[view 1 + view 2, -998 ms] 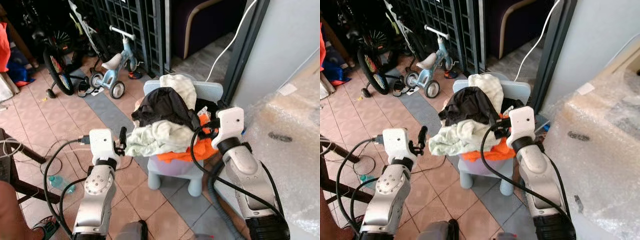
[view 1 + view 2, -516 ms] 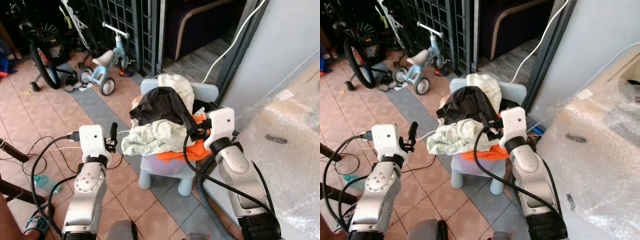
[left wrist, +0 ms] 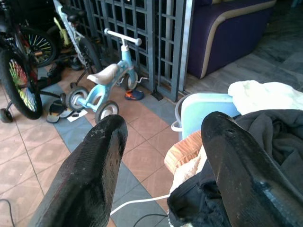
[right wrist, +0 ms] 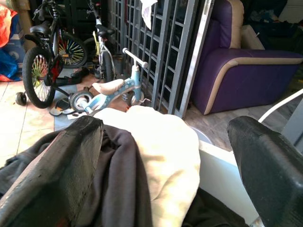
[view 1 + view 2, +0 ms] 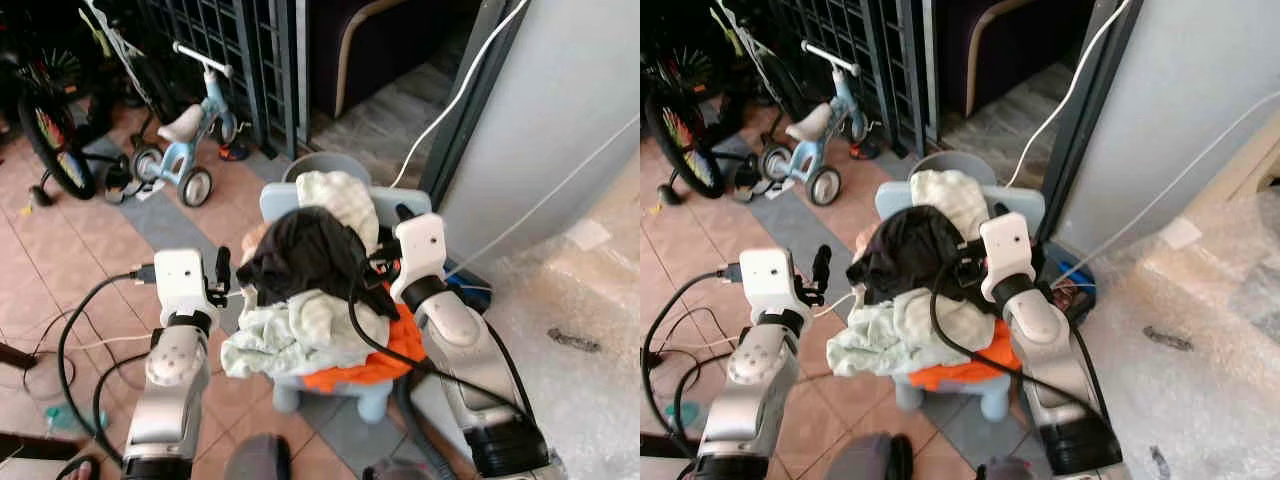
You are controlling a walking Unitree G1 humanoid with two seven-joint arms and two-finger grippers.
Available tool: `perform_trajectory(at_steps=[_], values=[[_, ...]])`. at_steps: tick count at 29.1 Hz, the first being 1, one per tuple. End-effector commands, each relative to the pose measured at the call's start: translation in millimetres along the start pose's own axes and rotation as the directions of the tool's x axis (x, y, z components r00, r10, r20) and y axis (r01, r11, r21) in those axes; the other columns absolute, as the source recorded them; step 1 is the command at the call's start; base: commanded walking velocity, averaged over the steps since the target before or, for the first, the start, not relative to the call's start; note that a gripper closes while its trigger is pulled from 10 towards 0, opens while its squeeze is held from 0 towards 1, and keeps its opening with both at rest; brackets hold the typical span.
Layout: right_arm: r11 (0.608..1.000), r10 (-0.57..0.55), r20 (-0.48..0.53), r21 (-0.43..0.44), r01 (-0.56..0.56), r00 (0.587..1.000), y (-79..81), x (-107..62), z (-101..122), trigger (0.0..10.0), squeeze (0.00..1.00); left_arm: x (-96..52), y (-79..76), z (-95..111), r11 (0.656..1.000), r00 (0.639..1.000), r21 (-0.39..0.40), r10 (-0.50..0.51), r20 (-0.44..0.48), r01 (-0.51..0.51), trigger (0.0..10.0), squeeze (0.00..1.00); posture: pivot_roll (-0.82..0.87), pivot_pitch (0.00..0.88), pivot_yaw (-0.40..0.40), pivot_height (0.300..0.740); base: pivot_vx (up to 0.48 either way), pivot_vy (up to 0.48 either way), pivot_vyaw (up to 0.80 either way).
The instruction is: Clothes washing
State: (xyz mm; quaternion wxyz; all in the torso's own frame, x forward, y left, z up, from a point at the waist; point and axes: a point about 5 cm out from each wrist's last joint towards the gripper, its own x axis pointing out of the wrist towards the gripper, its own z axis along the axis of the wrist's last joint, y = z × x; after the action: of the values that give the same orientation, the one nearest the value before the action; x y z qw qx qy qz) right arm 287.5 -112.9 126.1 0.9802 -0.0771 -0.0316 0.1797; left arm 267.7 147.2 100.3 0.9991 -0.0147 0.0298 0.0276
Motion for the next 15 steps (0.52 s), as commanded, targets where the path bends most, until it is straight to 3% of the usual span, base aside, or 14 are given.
perform_trajectory(at_steps=[1, 3, 9, 13, 15], values=[[1.000, 0.005, -0.032, 0.009, -0.005, 0.999, -1.9, -2.9, -8, 10.0, 0.00, -2.6, -3.6, 1, 1.000, 1.000, 0.003, -0.005, 0.002, 0.005, 10.0, 0.00, 0.00, 0.131, 0.027, 0.740, 0.000, 0.000, 0.00], [1.000, 0.007, -0.034, 0.012, -0.007, 0.999, -1.7, -2.9, -8, 10.0, 0.00, -2.8, -3.9, 1, 1.000, 1.000, 0.001, -0.007, 0.001, 0.007, 10.0, 0.00, 0.00, 0.131, 0.027, 0.740, 0.000, 0.000, 0.00], [0.992, 0.128, -0.163, -0.001, -0.130, 0.978, 8.9, 4.2, -27, 10.0, 0.00, -7.3, 0.0, -2, 1.000, 0.999, 0.004, 0.003, -0.033, -0.003, 10.0, 0.00, 0.03, 0.131, 0.018, 0.740, 0.000, 0.000, 0.00], [0.959, 0.263, -0.265, -0.032, -0.281, 0.928, 20.1, 14.2, -38, 10.0, 0.00, -9.2, 0.9, -2, 1.000, 0.999, -0.010, -0.005, -0.051, 0.004, 10.0, 0.00, 0.04, 0.138, 0.027, 0.740, 0.000, 0.000, 0.00], [0.952, 0.285, -0.287, -0.023, -0.304, 0.915, 22.3, 19.7, -41, 10.0, 0.00, -9.2, 0.4, -2, 1.000, 0.998, -0.009, -0.011, -0.058, 0.010, 10.0, 0.00, 0.05, 0.147, 0.033, 0.740, 0.000, 0.000, 0.00]])
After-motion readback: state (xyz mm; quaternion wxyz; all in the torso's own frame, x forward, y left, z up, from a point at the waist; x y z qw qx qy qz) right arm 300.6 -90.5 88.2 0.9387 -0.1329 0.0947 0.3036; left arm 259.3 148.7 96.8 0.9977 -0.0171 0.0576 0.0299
